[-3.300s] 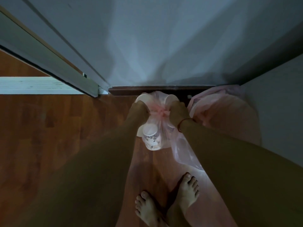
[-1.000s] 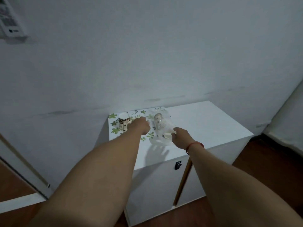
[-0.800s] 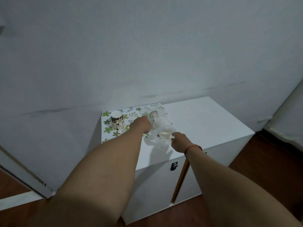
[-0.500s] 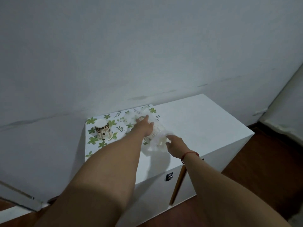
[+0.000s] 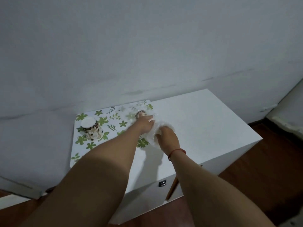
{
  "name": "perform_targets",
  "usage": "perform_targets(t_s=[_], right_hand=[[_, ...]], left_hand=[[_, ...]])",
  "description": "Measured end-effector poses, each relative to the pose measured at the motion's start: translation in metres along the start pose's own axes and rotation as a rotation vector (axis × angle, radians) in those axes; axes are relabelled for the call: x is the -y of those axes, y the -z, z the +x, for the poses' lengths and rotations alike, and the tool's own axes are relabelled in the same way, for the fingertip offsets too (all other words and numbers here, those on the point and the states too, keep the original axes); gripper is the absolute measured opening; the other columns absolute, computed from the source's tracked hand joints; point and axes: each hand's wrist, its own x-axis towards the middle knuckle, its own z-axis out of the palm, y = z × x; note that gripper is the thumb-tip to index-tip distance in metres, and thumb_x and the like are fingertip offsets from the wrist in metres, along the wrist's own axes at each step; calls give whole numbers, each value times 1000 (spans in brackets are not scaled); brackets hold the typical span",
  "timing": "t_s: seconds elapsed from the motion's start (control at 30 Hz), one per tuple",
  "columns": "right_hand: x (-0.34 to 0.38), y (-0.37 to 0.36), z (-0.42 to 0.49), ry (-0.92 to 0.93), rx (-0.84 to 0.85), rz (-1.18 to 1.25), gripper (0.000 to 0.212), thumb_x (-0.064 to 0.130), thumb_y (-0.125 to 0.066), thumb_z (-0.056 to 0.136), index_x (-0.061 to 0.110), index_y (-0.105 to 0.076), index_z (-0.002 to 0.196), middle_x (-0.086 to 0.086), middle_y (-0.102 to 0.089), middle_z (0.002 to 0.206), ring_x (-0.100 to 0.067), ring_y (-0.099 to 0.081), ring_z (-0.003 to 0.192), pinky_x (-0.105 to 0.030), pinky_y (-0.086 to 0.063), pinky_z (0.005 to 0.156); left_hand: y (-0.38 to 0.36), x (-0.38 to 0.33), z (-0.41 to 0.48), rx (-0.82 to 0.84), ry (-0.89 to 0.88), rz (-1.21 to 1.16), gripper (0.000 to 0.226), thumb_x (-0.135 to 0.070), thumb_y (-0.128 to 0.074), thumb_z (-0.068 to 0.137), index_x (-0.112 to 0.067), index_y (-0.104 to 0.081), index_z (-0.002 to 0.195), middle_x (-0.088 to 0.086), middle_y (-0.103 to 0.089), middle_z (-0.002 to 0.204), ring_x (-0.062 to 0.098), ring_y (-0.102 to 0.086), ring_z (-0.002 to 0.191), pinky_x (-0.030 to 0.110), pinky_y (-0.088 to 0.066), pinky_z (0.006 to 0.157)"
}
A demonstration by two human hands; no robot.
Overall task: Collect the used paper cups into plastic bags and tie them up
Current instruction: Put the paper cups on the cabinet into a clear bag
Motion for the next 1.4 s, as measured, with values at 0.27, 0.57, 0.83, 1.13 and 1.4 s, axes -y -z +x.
perform_targets(t_s=[0.27, 0.57, 0.83, 1.13, 1.4], right_hand=[[3, 0, 13, 28, -156, -165, 30, -2, -41, 82, 7, -66, 98, -13, -67, 102, -33, -62, 93, -33, -41, 69], [-14, -6, 4, -23, -125, -188, 33, -3, -34, 89, 8, -54, 113, -11, -62, 112, -32, -61, 99, -30, -35, 66], [-2, 0, -4, -13, -134, -123, 17, -3, -36, 86, 10, -46, 90, -18, -62, 102, -39, -59, 91, -32, -31, 64], [1, -13, -11, -40, -30, -175, 33, -3, -35, 89, 6, -51, 117, -18, -57, 115, -39, -59, 99, -36, -45, 74], [12, -26, -10, -46, 89, -208, 36, 2, -32, 95, 3, -43, 129, -19, -55, 126, -37, -57, 112, -38, -46, 88]], left_hand=[[-2, -4, 10, -41, 0, -74, 49, -21, -53, 98, -13, -41, 145, 10, -24, 158, 25, -35, 141, 25, -26, 117], [-2, -14, 17, -31, 31, -65, 64, -35, -55, 96, -26, -26, 152, 3, -3, 163, 24, -22, 147, 26, -26, 114], [6, -20, 16, -39, -49, 16, 59, -31, -54, 97, -21, -30, 150, 0, -19, 161, 26, -29, 144, 30, -28, 116], [-1, -2, -1, -85, 28, -115, 69, -40, -53, 95, -28, -19, 154, 8, -25, 159, 30, -30, 144, 35, -28, 116], [8, 18, -16, -56, 217, -387, 85, -36, -72, 82, -27, -25, 152, 6, -42, 148, 31, -52, 125, 36, -51, 93]])
